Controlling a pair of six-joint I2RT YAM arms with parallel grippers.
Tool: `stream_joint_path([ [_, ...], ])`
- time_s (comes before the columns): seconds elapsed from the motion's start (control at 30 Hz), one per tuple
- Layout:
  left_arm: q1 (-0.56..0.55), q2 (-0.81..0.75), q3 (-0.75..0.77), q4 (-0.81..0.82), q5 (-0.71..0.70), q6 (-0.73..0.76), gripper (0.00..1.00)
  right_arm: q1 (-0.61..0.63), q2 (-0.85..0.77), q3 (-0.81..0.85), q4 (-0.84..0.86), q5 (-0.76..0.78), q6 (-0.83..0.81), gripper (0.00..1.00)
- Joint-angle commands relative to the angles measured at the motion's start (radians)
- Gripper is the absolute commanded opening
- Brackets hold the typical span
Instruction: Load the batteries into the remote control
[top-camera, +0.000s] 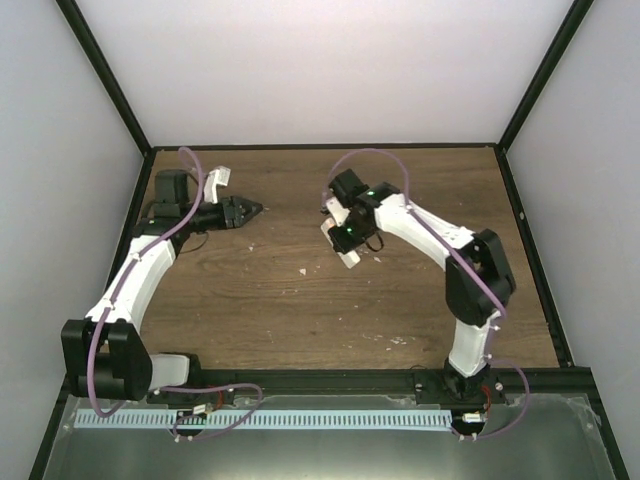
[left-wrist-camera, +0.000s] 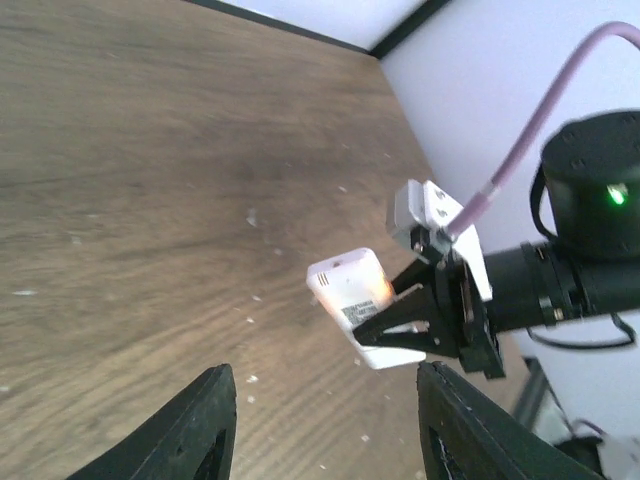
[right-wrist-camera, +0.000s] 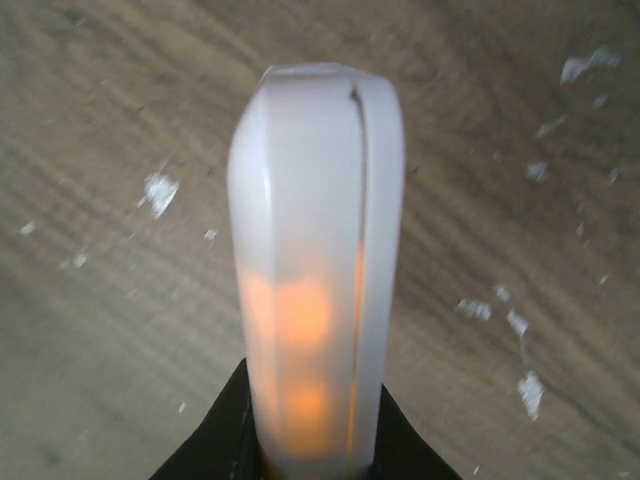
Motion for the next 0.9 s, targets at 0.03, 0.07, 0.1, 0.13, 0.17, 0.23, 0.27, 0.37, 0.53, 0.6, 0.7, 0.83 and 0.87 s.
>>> stream_joint_path([
  [0.03,0.000,-0.025,-0.004,0.004,-0.241,-0.047,0.51,0.137,0.142,0.200,-0.062,0.366,0.027,0.01],
  [0.07,0.000,-0.026,0.003,-0.012,-0.260,-0.032,0.51,0.162,0.169,0.219,-0.075,0.407,0.017,0.01],
  [0.1,0.000,-0.029,0.010,-0.025,-0.282,-0.026,0.51,0.185,0.197,0.249,-0.087,0.451,0.015,0.01],
  [0.13,0.000,-0.032,0.013,-0.027,-0.298,-0.025,0.51,0.203,0.219,0.272,-0.095,0.485,0.006,0.01],
  [0.17,0.000,-0.033,0.017,-0.033,-0.310,-0.023,0.51,0.215,0.241,0.295,-0.103,0.514,-0.001,0.01],
  [0.23,0.000,-0.038,0.023,-0.039,-0.331,-0.027,0.51,0.234,0.275,0.316,-0.112,0.576,-0.009,0.01],
  [0.27,0.000,-0.039,0.026,-0.038,-0.330,-0.027,0.51,0.239,0.287,0.320,-0.114,0.599,-0.015,0.01],
  [0.37,0.000,-0.036,0.022,-0.030,-0.333,-0.030,0.51,0.246,0.311,0.328,-0.102,0.645,-0.022,0.01],
  [0.53,0.000,-0.013,0.020,-0.028,-0.332,-0.033,0.51,0.248,0.358,0.328,-0.057,0.705,-0.039,0.01],
  [0.6,0.000,-0.007,0.020,-0.027,-0.335,-0.034,0.51,0.248,0.389,0.335,-0.053,0.726,-0.038,0.02],
  [0.7,0.000,0.003,0.024,-0.028,-0.336,-0.032,0.51,0.248,0.416,0.338,-0.039,0.725,-0.039,0.03],
  [0.83,0.000,0.015,0.021,-0.023,-0.329,-0.032,0.51,0.248,0.425,0.334,-0.023,0.697,-0.035,0.07],
  [0.87,0.000,0.016,0.018,-0.019,-0.326,-0.034,0.51,0.248,0.426,0.334,-0.022,0.695,-0.033,0.08],
])
